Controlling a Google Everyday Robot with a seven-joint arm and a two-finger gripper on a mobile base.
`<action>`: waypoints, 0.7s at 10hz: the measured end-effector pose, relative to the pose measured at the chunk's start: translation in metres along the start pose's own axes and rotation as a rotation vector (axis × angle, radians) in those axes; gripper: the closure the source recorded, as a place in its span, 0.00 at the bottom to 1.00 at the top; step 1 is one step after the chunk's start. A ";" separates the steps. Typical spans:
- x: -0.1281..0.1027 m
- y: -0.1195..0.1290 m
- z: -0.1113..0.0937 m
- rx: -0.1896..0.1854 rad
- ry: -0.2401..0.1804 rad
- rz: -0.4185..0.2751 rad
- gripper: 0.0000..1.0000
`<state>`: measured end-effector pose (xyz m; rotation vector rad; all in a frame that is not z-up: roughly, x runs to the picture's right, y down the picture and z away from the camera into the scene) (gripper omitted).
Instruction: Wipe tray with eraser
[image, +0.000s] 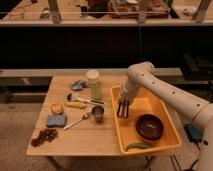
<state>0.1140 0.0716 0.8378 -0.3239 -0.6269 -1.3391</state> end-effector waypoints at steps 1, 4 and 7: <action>0.001 0.012 0.002 -0.009 -0.003 0.005 1.00; 0.007 0.050 0.011 -0.049 -0.012 0.041 1.00; 0.023 0.059 0.022 -0.080 -0.013 0.082 1.00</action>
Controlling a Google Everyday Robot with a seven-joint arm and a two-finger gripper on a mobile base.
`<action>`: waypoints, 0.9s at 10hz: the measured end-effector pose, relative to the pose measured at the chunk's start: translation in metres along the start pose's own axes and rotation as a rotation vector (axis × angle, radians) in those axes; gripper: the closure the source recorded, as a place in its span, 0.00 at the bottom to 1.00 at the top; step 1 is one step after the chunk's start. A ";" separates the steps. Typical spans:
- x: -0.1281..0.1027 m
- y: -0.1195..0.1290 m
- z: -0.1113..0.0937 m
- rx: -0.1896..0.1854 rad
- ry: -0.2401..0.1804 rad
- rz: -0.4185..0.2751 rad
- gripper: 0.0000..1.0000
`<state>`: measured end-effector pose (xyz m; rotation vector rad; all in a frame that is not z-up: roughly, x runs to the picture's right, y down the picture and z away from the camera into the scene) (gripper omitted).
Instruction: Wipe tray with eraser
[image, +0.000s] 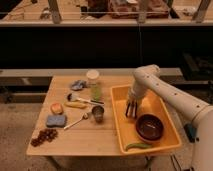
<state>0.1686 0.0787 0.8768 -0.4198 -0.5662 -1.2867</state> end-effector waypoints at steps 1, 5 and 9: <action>0.011 0.001 0.002 -0.009 -0.001 0.018 1.00; 0.009 -0.039 -0.010 0.020 0.012 -0.025 1.00; -0.050 -0.065 -0.021 0.084 -0.002 -0.142 1.00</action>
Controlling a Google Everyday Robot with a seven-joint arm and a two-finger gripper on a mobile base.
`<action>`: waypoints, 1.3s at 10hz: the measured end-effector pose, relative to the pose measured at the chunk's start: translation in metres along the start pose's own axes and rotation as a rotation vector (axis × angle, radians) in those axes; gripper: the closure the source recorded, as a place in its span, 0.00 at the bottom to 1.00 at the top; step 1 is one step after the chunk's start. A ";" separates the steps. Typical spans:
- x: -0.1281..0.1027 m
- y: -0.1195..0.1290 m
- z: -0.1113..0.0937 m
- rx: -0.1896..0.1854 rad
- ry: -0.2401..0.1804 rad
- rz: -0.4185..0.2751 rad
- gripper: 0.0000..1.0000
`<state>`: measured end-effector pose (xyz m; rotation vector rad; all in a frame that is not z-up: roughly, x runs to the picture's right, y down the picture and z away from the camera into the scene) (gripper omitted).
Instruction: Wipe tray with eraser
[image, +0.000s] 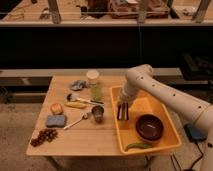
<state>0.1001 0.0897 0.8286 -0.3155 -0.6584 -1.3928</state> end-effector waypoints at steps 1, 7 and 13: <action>0.000 0.005 0.005 -0.008 -0.005 0.004 1.00; 0.038 0.059 0.033 -0.097 -0.017 0.118 1.00; 0.056 0.027 0.005 -0.064 0.021 0.102 1.00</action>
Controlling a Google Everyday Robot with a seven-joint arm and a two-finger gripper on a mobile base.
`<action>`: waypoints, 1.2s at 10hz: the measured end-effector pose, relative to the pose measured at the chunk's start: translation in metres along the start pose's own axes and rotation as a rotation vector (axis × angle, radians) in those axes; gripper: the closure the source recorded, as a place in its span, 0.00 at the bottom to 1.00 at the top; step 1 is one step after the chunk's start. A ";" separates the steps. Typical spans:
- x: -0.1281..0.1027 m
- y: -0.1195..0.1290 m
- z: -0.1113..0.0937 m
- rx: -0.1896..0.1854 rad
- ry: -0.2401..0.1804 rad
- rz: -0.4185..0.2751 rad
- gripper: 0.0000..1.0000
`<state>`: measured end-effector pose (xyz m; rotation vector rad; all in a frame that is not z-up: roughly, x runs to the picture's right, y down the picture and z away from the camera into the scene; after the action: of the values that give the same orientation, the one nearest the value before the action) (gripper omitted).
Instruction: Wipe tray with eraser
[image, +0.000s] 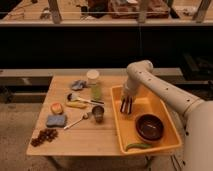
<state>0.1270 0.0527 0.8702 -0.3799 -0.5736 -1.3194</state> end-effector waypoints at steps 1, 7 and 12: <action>-0.003 -0.008 -0.006 0.008 0.005 -0.021 1.00; -0.031 0.016 -0.006 0.024 -0.005 -0.058 1.00; -0.015 0.040 0.009 -0.005 -0.012 0.001 1.00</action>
<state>0.1623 0.0787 0.8712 -0.3924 -0.5796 -1.3189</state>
